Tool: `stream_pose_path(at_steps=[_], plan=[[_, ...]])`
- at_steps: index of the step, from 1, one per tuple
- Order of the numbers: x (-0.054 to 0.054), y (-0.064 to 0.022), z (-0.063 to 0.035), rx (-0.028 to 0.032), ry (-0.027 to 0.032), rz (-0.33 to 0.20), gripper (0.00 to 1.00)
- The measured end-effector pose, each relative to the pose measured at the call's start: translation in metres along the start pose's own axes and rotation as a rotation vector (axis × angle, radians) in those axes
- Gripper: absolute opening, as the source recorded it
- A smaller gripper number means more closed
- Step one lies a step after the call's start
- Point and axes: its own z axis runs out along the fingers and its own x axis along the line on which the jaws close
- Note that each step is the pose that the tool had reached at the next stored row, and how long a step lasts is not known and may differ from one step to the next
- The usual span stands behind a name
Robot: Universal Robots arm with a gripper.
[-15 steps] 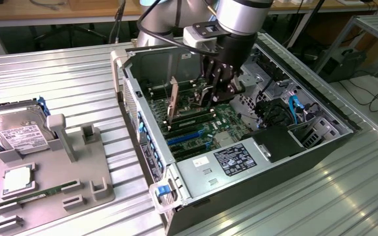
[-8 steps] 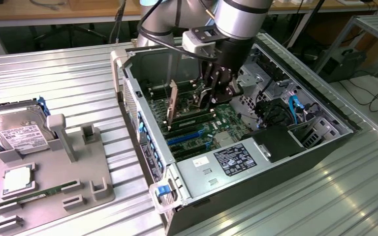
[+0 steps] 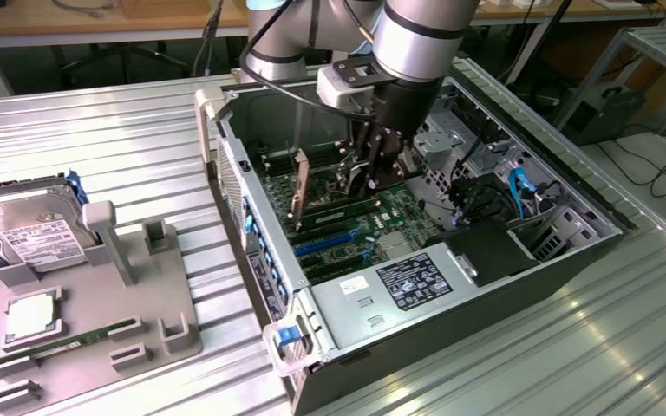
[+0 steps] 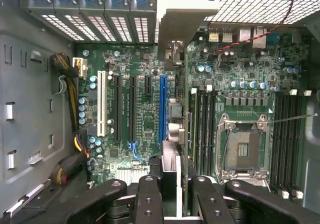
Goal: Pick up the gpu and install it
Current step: 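Insert the gpu into the slot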
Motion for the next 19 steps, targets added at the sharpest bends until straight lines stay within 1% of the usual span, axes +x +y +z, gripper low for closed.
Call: stream_pose_path(at_steps=[15,19], plan=[[-0.0001,0.0074,0.0050,0.0002,-0.0017,0.003,0.28],[0.0000,0.0086,0.0102,0.0002,-0.0017,0.005,0.28]])
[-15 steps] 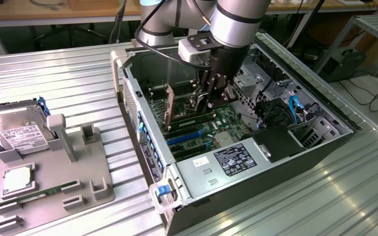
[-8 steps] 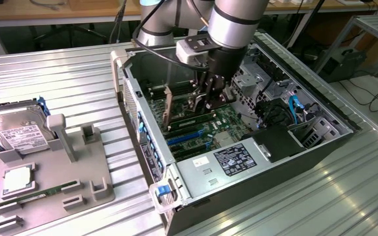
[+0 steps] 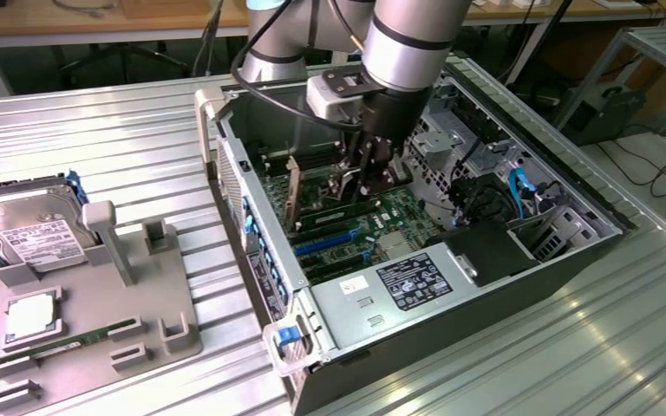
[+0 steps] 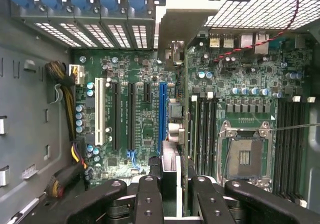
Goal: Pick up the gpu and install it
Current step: 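Insert the gpu into the slot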
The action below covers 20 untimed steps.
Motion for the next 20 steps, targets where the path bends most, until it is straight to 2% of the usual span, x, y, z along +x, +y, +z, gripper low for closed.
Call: stream_pose_path(at_steps=[4,9,20], plan=[[0.000,0.0004,0.0072,0.0012,-0.0008,0.039,0.28],[0.004,0.0020,0.0105,0.0012,-0.0013,0.036,0.28],[0.005,0.0066,0.0229,0.0012,-0.0004,0.003,0.28]])
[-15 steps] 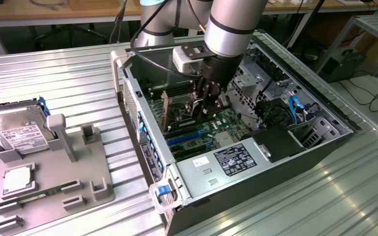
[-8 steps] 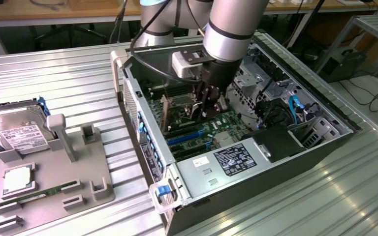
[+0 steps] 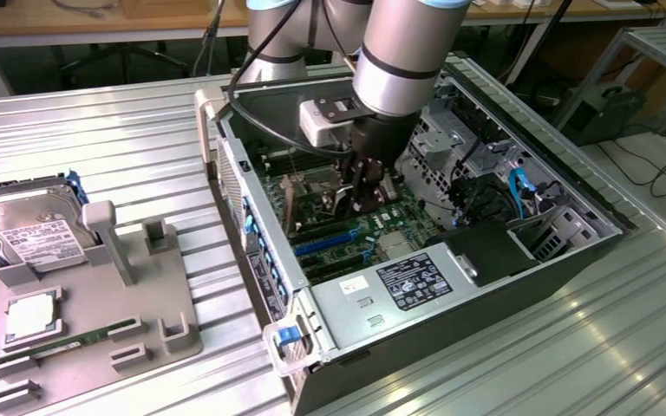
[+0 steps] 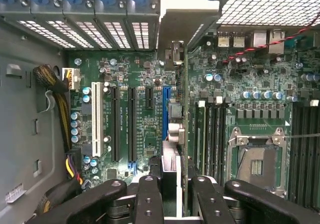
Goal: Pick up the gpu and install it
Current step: 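Insert the gpu into the slot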
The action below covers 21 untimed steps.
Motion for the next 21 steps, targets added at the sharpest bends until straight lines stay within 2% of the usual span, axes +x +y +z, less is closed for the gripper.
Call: stream_pose_path(at_steps=[15,21], plan=[[0.003,0.0076,0.0158,-0.0005,0.0001,-0.017,0.28],[0.003,0.0089,0.0264,-0.0006,0.0002,-0.020,0.28]])
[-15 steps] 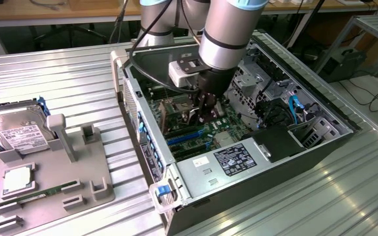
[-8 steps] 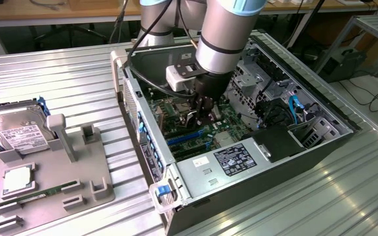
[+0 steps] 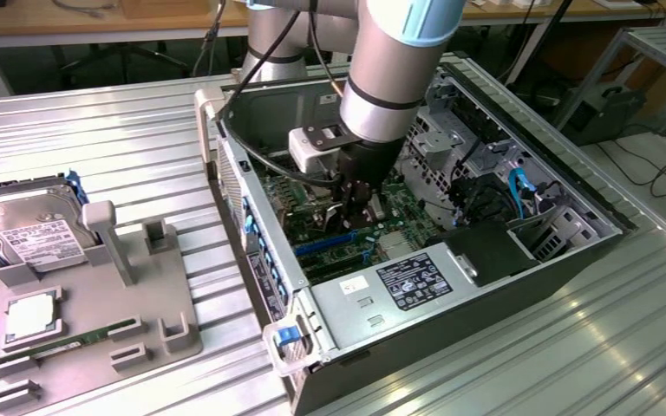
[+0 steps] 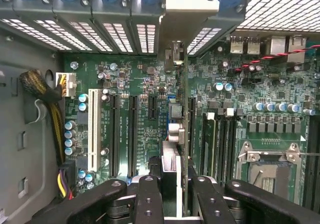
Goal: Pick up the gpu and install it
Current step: 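Insert the gpu into the slot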
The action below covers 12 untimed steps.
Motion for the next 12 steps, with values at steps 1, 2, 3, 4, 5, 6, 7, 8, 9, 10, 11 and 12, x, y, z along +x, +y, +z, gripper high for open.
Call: stream_pose_path(at_steps=[1,2,3,4,5,6,7,8,9,10,11,12], plan=[[0.000,0.0005,0.0013,0.0001,0.0000,0.000,0.28],[0.000,0.0012,0.0022,0.0000,0.0001,-0.001,0.28],[0.000,0.0022,0.0030,0.0000,0.0001,-0.001,0.28],[0.000,0.0030,0.0038,0.0000,0.0001,-0.001,0.28],[0.000,0.0035,0.0048,0.0000,0.0002,-0.001,0.28],[0.001,0.0038,0.0065,0.0000,0.0002,-0.001,0.28],[0.001,0.0040,0.0076,0.0000,0.0000,-0.001,0.28],[0.001,0.0043,0.0088,0.0000,0.0000,-0.001,0.28],[0.001,0.0045,0.0099,0.0000,0.0001,-0.001,0.28],[0.001,0.0046,0.0116,0.0000,0.0001,-0.001,0.28],[0.001,0.0047,0.0132,0.0000,0.0000,0.000,0.28],[0.001,0.0048,0.0145,0.0001,0.0000,0.001,0.28]])
